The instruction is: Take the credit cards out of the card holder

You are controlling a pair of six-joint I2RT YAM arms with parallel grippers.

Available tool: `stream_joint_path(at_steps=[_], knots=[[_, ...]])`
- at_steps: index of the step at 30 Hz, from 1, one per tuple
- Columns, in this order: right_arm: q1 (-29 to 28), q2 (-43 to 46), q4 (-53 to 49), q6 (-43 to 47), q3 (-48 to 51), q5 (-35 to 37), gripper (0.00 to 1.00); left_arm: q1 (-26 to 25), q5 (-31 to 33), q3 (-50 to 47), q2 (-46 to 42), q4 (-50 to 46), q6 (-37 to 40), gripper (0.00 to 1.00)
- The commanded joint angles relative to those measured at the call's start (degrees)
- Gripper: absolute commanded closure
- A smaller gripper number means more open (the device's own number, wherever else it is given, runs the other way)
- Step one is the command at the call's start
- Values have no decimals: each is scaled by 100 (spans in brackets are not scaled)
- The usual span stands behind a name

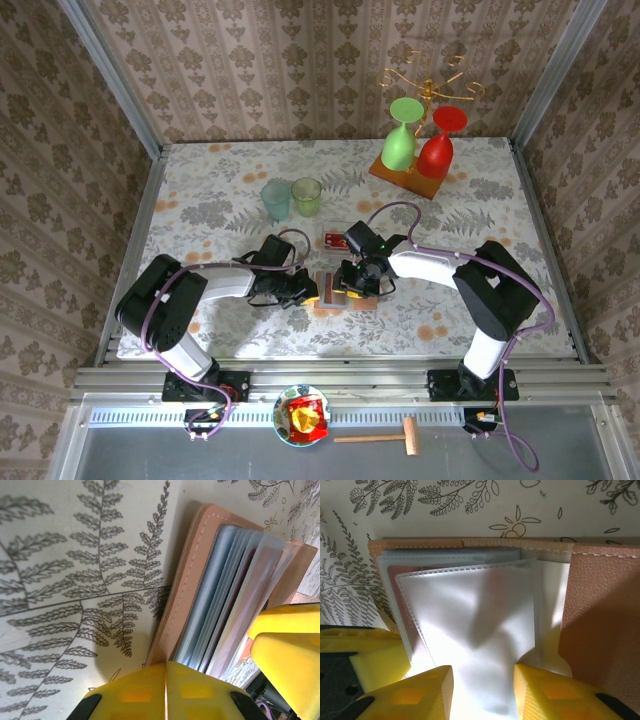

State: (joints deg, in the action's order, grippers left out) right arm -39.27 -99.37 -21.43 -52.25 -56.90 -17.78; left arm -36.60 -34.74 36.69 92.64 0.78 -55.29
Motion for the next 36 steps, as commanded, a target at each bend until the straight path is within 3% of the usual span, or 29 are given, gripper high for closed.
stream_joint_path(at_steps=[1,15,23,27,36], knots=[[16,191,-212,52,25,188,63,54,68,-136,88,-265,53,91],[119,159,308,-74,348,-50,62,56,144,55,-227,-372,20,90],[165,257,529,-137,500,-140,61,6,80,286,-462,-295,-118,81],[207,309,721,-229,618,-206,61,-65,33,436,-451,-227,-208,81],[226,359,912,-329,774,-280,61,-257,-173,489,-40,538,-664,80]])
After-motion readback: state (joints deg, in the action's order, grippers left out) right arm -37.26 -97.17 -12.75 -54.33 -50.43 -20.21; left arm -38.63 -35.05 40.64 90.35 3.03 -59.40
